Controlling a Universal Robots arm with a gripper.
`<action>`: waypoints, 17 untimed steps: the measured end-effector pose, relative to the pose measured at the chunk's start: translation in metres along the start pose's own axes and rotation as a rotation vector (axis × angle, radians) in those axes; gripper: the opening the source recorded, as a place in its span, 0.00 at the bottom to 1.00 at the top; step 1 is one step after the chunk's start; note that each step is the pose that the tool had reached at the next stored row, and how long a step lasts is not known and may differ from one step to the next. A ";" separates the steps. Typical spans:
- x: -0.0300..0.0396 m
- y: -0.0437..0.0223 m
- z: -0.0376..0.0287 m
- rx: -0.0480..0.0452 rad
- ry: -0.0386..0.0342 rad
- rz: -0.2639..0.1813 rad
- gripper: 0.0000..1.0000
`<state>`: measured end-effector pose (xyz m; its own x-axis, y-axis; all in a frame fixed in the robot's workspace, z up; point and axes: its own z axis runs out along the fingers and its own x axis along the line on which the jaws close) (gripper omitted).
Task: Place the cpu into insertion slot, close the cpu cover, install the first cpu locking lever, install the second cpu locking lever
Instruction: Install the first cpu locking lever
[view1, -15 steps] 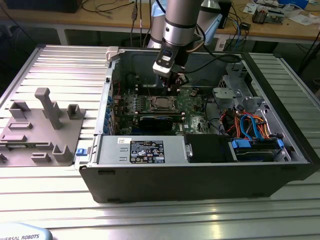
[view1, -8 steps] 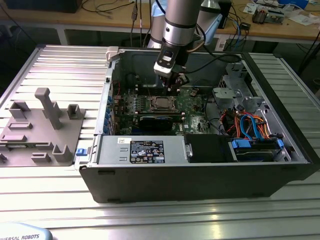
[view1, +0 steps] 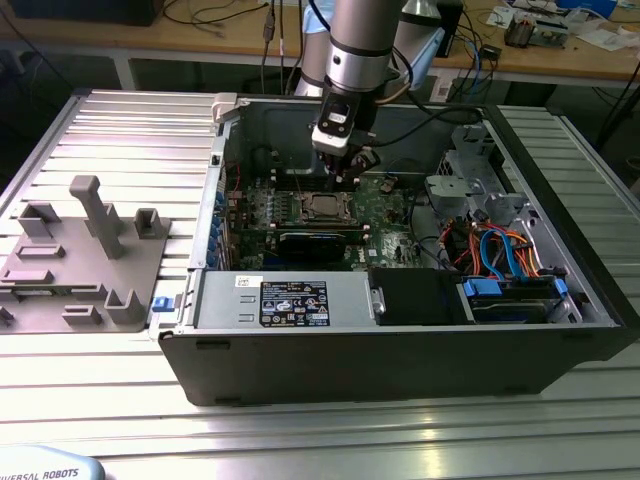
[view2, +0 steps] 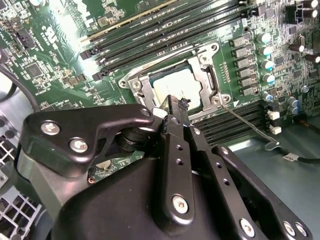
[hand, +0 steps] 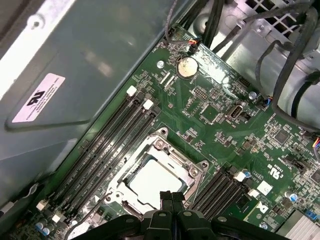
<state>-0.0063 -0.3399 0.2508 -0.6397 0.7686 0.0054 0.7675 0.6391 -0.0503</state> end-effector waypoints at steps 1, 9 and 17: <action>0.0000 0.0000 0.0000 0.0000 -0.0005 -0.010 0.11; 0.0000 0.0000 0.0000 0.0004 -0.0040 -0.080 0.11; 0.0000 0.0000 0.0000 0.0007 -0.0064 -0.129 0.11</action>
<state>-0.0063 -0.3399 0.2507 -0.7331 0.6800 0.0055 0.6790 0.7324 -0.0503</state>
